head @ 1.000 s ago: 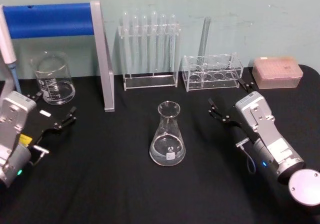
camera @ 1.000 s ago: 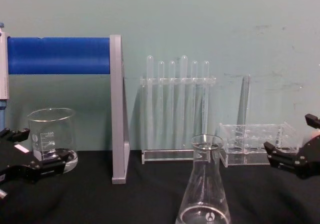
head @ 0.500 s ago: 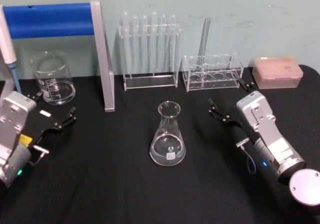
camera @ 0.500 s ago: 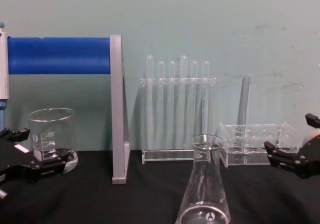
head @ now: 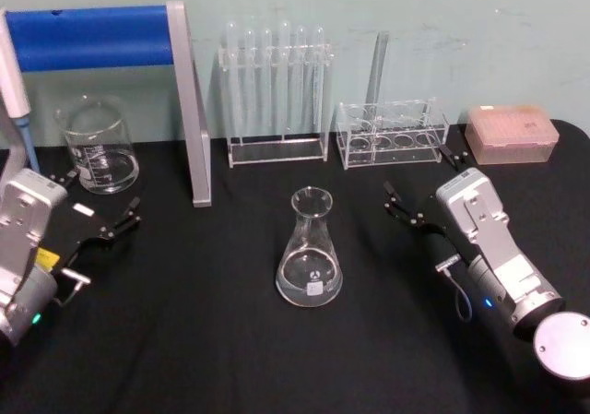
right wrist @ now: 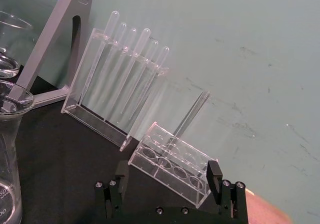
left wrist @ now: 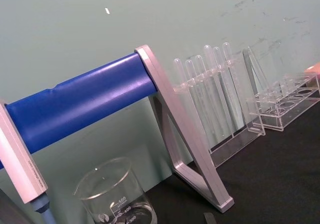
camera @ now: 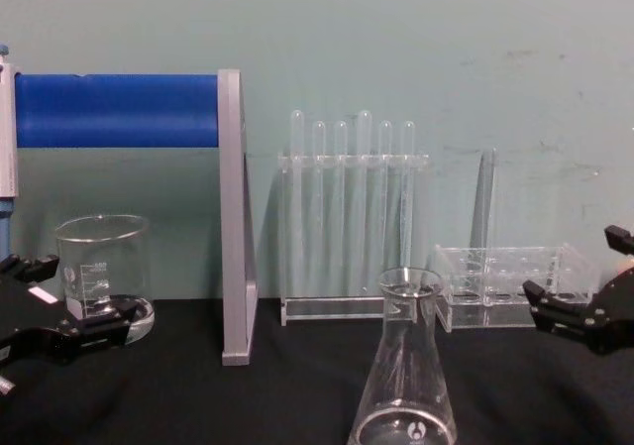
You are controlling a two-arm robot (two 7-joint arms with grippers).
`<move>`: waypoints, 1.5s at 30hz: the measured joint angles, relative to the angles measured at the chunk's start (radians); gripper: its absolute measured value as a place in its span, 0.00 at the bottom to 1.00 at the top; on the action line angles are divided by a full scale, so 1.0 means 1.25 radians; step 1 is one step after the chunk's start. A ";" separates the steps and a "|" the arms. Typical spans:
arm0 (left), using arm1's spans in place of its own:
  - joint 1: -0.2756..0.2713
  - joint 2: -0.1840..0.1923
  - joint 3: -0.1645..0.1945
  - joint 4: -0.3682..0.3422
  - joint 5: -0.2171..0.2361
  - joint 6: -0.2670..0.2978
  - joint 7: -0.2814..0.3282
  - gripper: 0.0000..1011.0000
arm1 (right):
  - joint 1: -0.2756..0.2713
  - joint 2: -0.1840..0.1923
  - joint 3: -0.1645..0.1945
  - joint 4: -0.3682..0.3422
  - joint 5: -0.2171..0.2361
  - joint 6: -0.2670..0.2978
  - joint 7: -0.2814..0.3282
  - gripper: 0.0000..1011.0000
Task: Grasp the erlenmeyer flask with one hand, shake it three times, then place it back.
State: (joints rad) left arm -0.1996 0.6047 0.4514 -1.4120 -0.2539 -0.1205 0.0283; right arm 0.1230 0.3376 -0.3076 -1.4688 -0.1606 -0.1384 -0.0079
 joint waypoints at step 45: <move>0.000 0.000 0.000 0.000 0.000 0.000 0.000 0.99 | 0.000 0.000 0.000 0.000 0.001 0.000 0.000 0.99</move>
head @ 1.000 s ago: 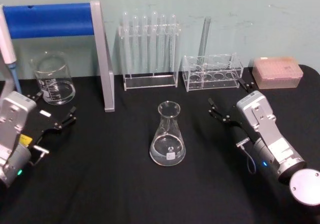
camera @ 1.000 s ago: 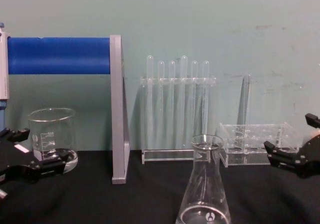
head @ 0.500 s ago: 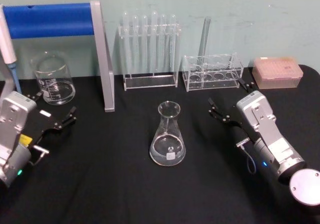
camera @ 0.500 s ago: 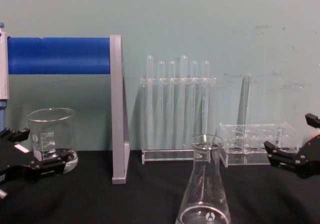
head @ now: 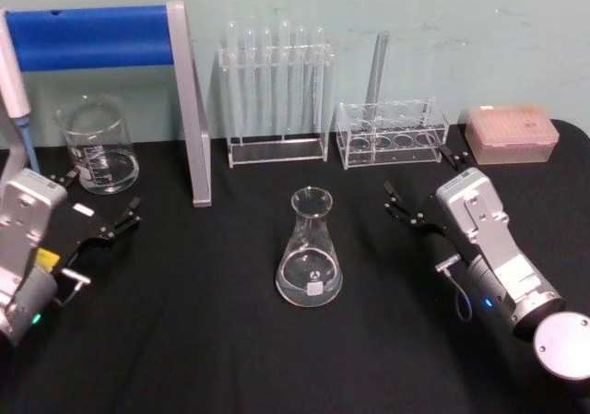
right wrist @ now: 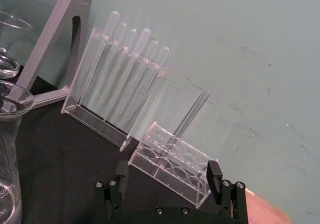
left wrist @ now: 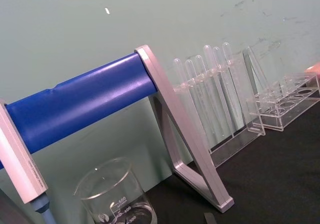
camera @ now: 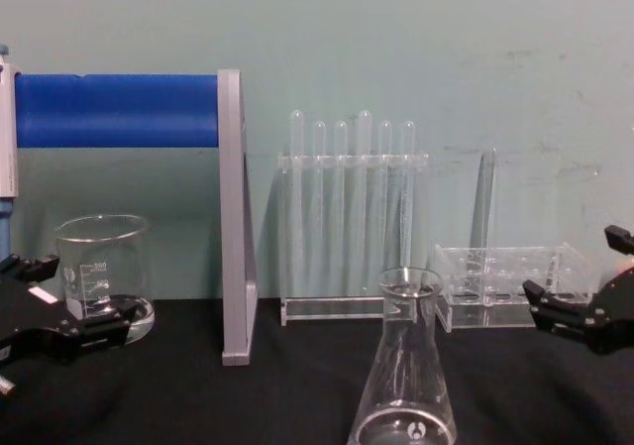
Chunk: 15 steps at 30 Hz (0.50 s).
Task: Grasp the erlenmeyer flask with one hand, shake it three times, then place it back.
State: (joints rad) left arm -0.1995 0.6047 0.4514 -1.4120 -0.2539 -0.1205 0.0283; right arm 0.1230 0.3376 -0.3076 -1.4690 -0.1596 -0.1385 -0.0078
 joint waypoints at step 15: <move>0.000 0.000 0.000 0.000 0.000 0.000 0.000 0.99 | 0.000 0.000 0.000 0.000 0.000 0.000 0.000 0.99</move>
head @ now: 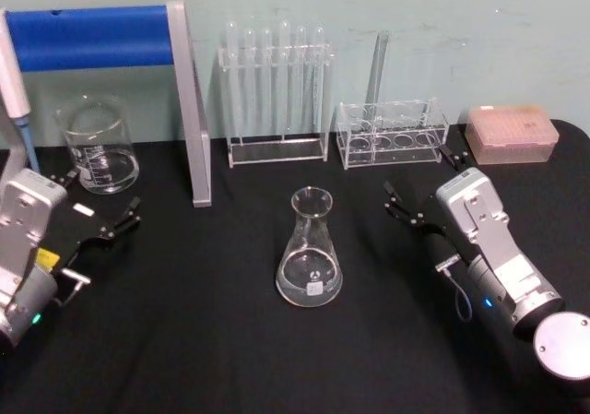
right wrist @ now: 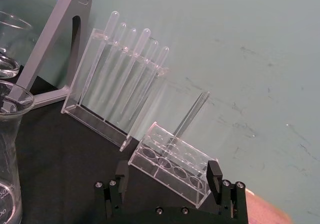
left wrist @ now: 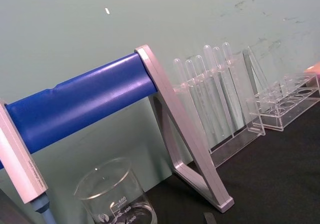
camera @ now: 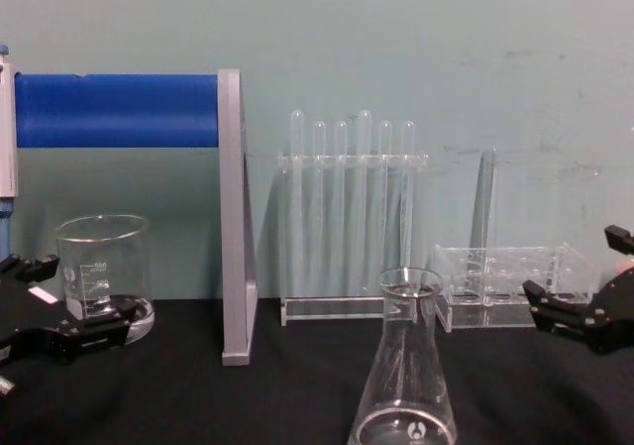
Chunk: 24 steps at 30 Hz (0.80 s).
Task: Grasp the erlenmeyer flask with one hand, shake it three times, then place it back.
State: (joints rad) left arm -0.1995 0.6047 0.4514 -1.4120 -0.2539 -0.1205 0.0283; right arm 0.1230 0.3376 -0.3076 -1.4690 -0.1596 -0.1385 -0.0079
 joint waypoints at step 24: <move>0.000 0.000 0.000 0.000 0.000 0.000 0.000 0.99 | 0.000 0.000 0.000 0.000 0.000 0.000 0.000 0.99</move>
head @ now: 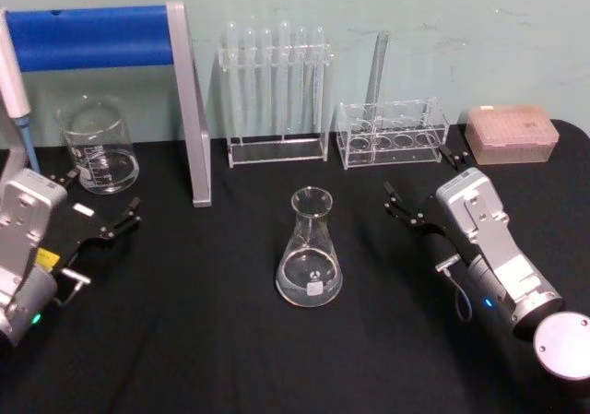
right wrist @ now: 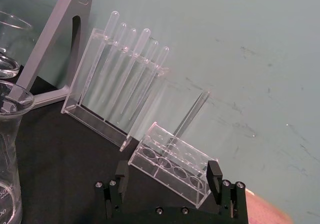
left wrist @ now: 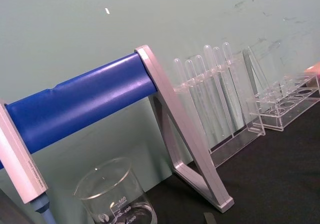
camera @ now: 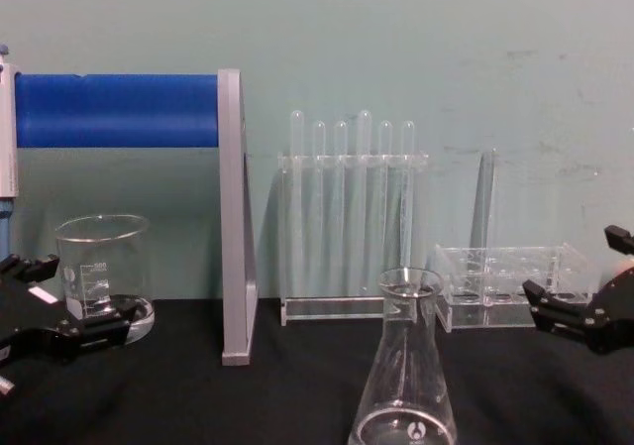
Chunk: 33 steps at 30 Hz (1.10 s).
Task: Grasp the erlenmeyer flask with one hand, shake it three times, then place it back.
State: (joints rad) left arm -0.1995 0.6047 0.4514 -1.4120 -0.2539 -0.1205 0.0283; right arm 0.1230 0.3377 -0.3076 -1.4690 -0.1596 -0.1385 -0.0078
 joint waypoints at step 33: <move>0.000 0.000 0.000 0.000 0.000 0.000 0.000 0.99 | 0.000 0.000 0.000 0.000 0.000 0.000 0.000 0.99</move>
State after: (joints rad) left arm -0.1995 0.6047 0.4514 -1.4120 -0.2539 -0.1205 0.0283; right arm 0.1231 0.3376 -0.3076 -1.4690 -0.1596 -0.1385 -0.0078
